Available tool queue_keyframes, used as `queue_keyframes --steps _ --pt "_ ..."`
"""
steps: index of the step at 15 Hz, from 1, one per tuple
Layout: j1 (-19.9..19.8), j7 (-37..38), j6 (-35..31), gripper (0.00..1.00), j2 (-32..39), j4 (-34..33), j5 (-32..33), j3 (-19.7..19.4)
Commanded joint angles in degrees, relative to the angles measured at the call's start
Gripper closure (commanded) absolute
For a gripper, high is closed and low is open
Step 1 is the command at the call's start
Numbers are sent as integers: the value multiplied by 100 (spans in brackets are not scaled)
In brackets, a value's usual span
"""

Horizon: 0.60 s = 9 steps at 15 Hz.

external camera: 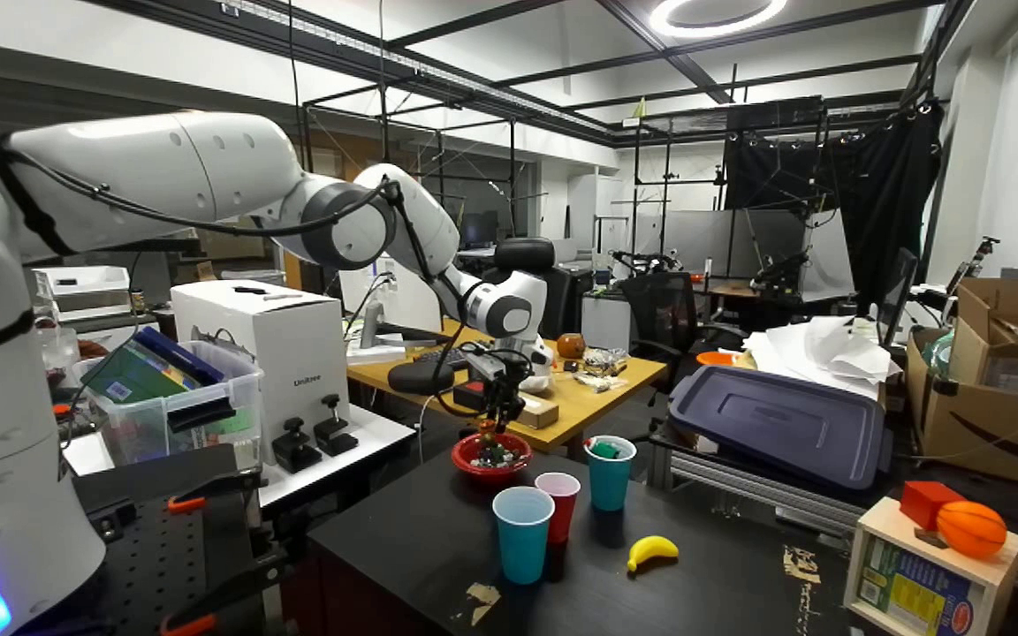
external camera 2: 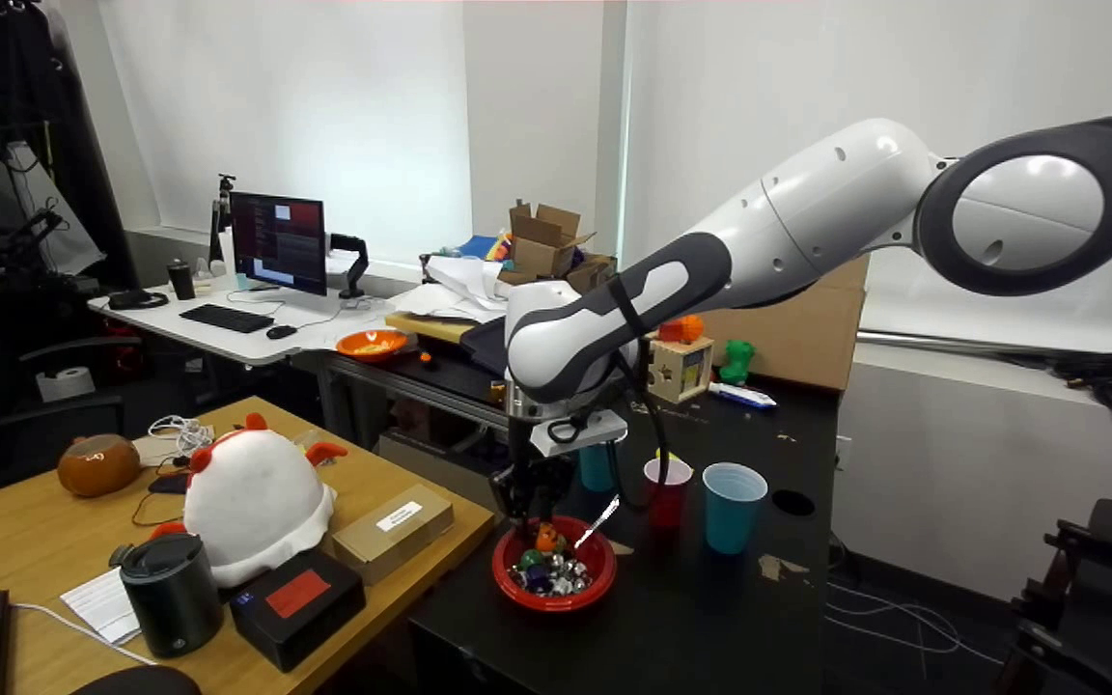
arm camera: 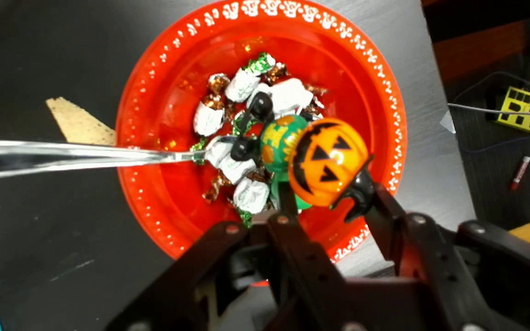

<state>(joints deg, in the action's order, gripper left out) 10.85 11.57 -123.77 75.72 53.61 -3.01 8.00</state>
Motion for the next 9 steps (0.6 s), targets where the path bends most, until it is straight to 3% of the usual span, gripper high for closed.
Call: queue_keyframes --steps 1,9 --pt "-138 -223 298 83 -455 464 -29 85" --pt "-483 -659 413 83 -1051 1281 -105 239"
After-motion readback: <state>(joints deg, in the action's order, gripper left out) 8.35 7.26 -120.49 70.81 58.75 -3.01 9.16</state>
